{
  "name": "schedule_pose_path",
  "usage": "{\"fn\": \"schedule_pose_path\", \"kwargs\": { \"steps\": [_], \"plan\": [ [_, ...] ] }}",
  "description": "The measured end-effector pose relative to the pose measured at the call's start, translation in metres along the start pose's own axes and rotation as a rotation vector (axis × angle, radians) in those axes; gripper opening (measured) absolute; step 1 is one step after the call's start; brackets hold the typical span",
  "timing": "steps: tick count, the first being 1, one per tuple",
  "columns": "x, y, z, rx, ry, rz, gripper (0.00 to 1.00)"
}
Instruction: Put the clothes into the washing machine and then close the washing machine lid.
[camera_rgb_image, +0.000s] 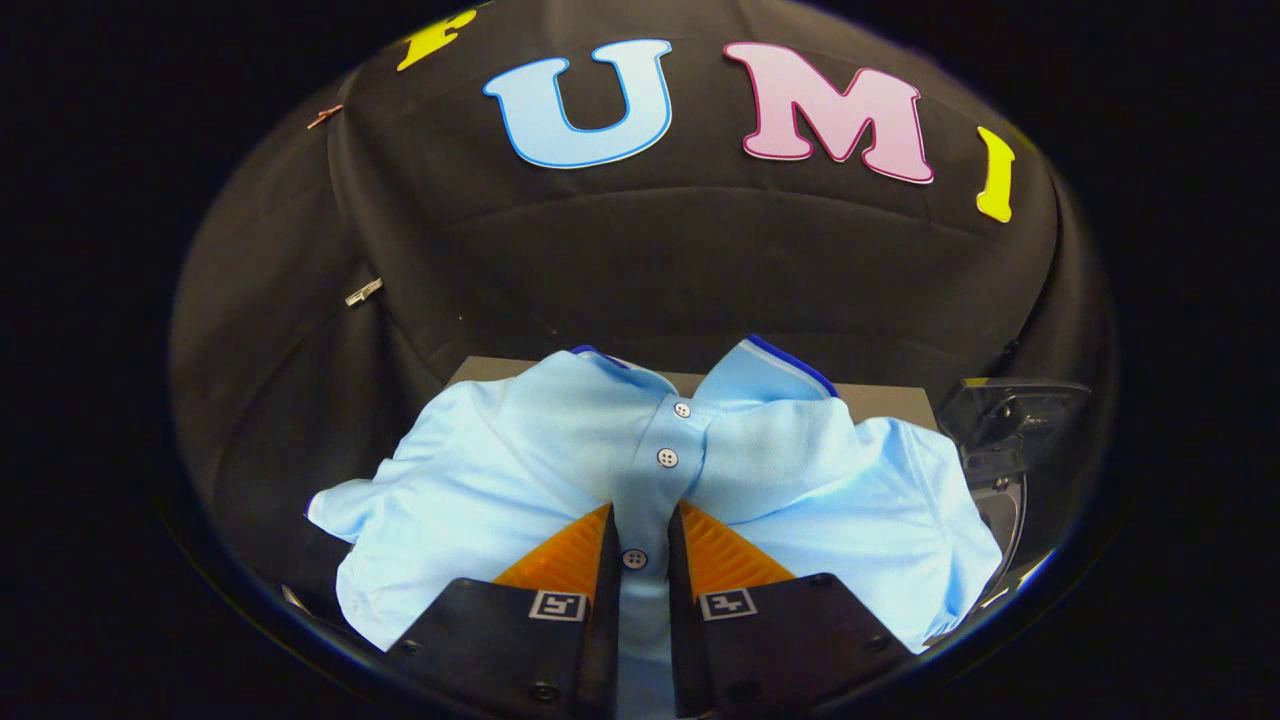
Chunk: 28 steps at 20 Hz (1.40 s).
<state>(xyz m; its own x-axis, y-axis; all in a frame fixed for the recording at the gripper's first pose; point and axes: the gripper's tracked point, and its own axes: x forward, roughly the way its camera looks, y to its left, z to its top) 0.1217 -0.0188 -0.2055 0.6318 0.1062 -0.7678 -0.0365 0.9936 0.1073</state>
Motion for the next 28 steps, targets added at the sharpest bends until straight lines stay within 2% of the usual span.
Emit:
{"fn": "schedule_pose_path", "kwargs": {
  "steps": [1,3,8,12,18,23,28],
  "plan": [
    [0.002,-0.004,0.001,-0.020,-0.007,0.007,0.27],
    [-0.001,-0.002,0.002,0.018,-0.008,0.017,0.06],
    [-0.005,0.002,0.008,0.018,-0.055,0.064,0.05],
    [-0.029,0.002,0.014,-0.009,-0.102,0.123,0.05],
    [-0.068,-0.007,0.025,-0.081,-0.163,0.272,0.05],
    [-0.093,-0.050,0.026,-0.058,-0.142,0.377,0.05],
    [-0.115,-0.121,0.032,-0.073,-0.151,0.429,0.05]
  ]
}}
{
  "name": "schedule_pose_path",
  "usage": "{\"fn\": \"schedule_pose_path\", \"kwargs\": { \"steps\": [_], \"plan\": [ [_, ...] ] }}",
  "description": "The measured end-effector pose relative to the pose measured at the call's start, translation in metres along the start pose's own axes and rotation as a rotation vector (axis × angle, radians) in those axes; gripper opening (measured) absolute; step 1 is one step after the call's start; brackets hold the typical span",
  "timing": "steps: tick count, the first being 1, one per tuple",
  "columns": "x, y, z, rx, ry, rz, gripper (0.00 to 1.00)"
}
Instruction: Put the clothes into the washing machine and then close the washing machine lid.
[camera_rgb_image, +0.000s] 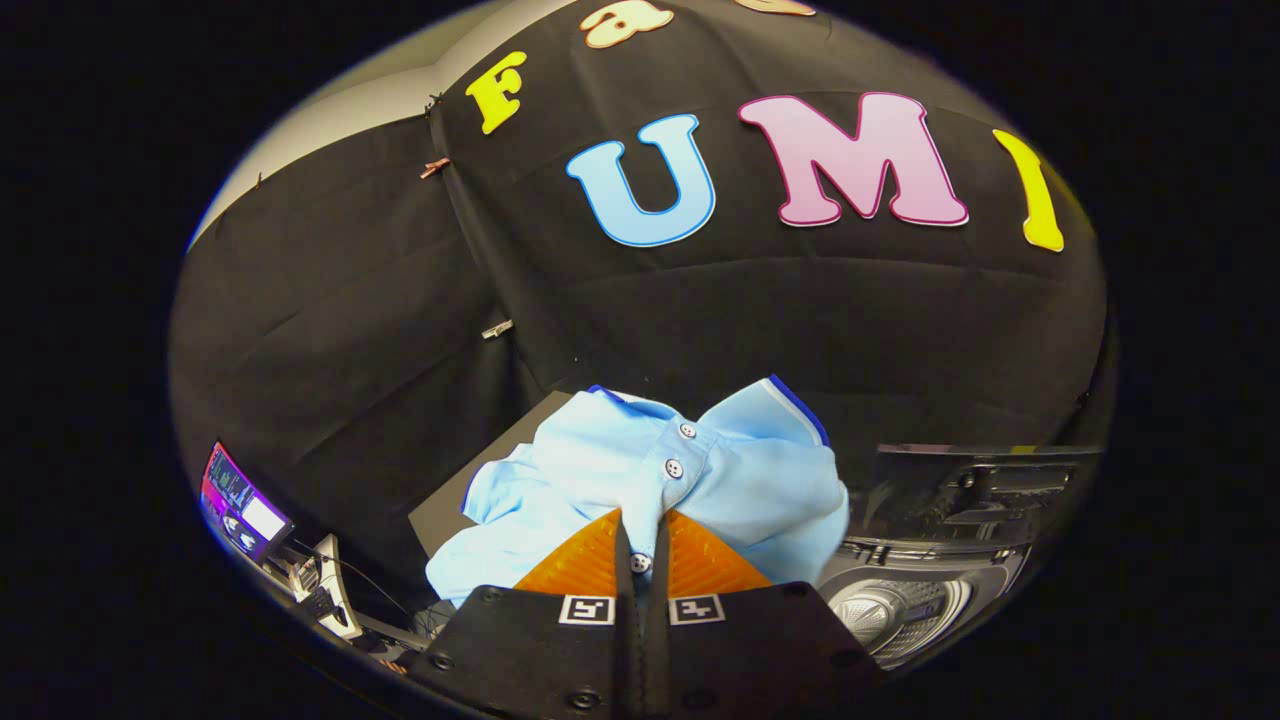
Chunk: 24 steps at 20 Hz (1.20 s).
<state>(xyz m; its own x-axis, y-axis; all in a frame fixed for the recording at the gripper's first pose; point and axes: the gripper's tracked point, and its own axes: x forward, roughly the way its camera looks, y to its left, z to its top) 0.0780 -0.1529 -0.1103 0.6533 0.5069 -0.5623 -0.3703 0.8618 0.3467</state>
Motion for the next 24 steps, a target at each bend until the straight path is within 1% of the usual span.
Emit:
{"fn": "schedule_pose_path", "kwargs": {
  "steps": [4,8,10,14,19,24],
  "plan": [
    [-0.033,-0.052,-0.010,-0.024,0.018,0.011,0.05],
    [-0.058,-0.104,-0.026,-0.009,0.057,0.020,0.05],
    [-0.070,-0.128,-0.027,0.001,0.059,0.021,0.05],
    [-0.092,-0.176,-0.021,0.014,0.036,-0.037,0.05],
    [-0.118,-0.222,-0.030,0.035,0.025,-0.126,0.05],
    [-0.114,-0.256,-0.053,-0.015,0.051,-0.185,0.05]
  ]
}}
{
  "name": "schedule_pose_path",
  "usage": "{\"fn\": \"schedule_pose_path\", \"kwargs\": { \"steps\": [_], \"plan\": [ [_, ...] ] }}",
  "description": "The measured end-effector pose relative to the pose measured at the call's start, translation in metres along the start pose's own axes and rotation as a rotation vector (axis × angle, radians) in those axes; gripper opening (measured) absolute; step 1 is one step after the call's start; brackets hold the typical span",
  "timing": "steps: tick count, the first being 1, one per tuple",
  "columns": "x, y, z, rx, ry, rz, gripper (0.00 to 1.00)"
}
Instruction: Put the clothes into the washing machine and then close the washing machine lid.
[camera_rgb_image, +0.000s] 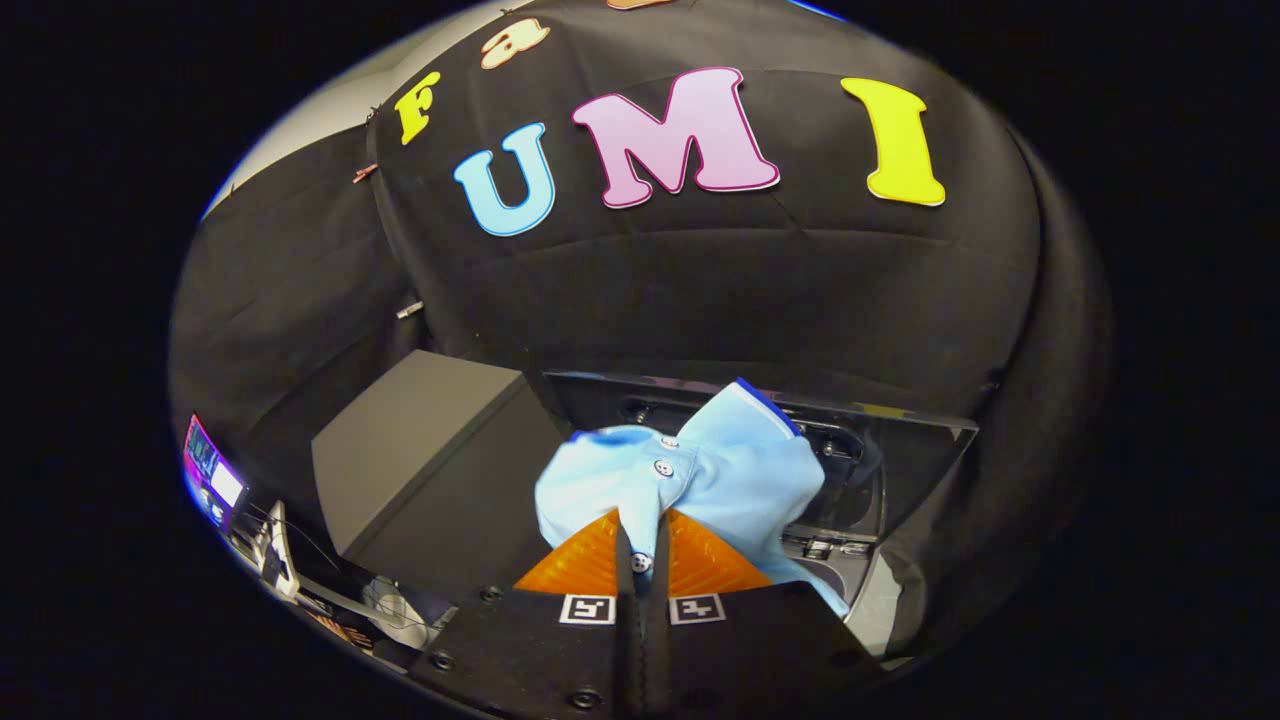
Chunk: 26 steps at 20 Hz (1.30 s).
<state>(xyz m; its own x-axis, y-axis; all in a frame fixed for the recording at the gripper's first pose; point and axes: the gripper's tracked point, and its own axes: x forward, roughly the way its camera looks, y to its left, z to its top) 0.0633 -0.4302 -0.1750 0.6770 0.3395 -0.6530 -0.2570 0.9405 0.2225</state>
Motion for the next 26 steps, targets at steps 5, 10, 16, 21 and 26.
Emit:
{"fn": "schedule_pose_path", "kwargs": {
  "steps": [5,10,16,21,26],
  "plan": [
    [0.022,-0.018,-0.025,-0.019,0.038,-0.038,0.05],
    [0.047,-0.032,-0.067,0.008,0.108,-0.065,0.05],
    [0.080,-0.047,-0.117,0.033,0.182,-0.135,0.05],
    [0.101,-0.055,-0.162,0.130,0.245,-0.211,0.05],
    [0.111,-0.064,-0.197,0.163,0.322,-0.287,0.05]
  ]
}}
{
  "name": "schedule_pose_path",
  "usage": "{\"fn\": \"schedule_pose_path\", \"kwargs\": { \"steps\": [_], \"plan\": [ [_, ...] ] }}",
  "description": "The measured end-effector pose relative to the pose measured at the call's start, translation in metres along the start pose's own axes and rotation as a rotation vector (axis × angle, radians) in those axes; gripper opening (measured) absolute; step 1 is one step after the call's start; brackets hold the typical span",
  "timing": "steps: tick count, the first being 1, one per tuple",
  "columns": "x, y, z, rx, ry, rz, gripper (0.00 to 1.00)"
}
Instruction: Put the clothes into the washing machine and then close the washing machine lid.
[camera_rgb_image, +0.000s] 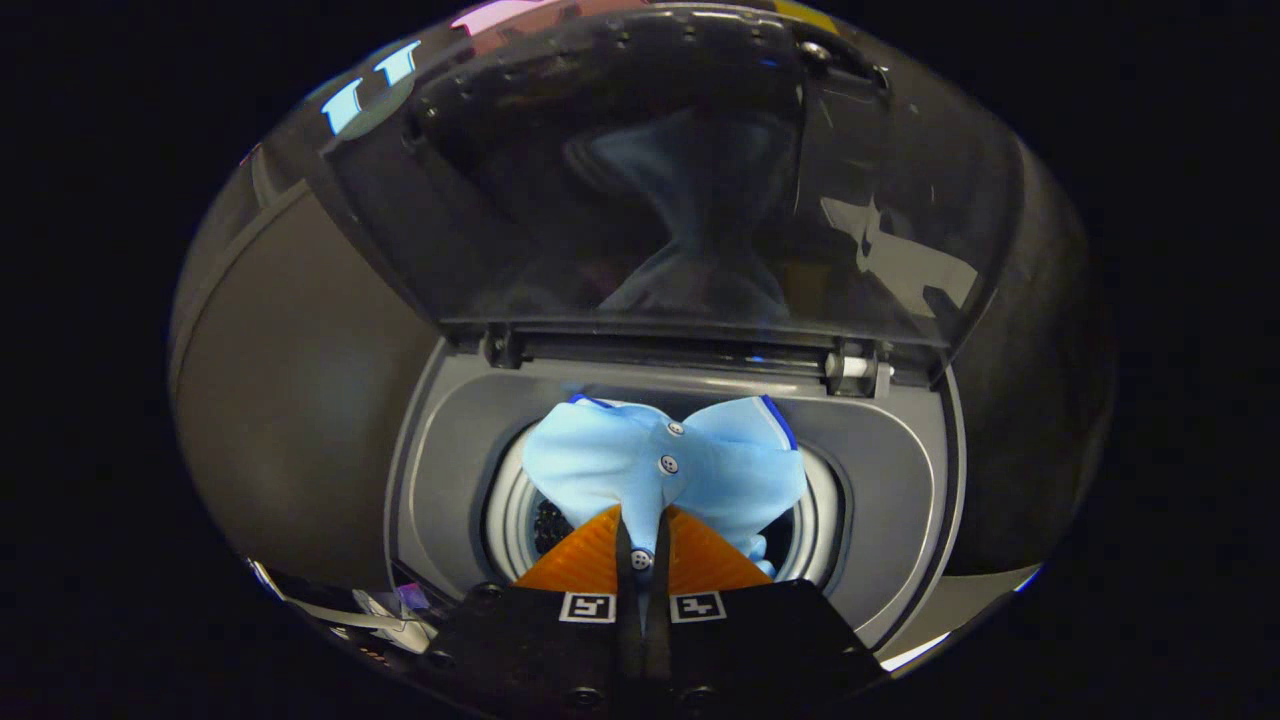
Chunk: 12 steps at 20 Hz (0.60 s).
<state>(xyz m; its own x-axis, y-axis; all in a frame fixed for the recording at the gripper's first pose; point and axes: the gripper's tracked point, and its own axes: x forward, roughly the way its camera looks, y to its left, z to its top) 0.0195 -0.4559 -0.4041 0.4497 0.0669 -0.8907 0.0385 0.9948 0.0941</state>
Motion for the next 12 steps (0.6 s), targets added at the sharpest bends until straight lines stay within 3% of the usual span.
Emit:
{"fn": "schedule_pose_path", "kwargs": {
  "steps": [12],
  "plan": [
    [0.038,-0.008,-0.041,-0.032,0.099,-0.096,0.05]
  ]
}}
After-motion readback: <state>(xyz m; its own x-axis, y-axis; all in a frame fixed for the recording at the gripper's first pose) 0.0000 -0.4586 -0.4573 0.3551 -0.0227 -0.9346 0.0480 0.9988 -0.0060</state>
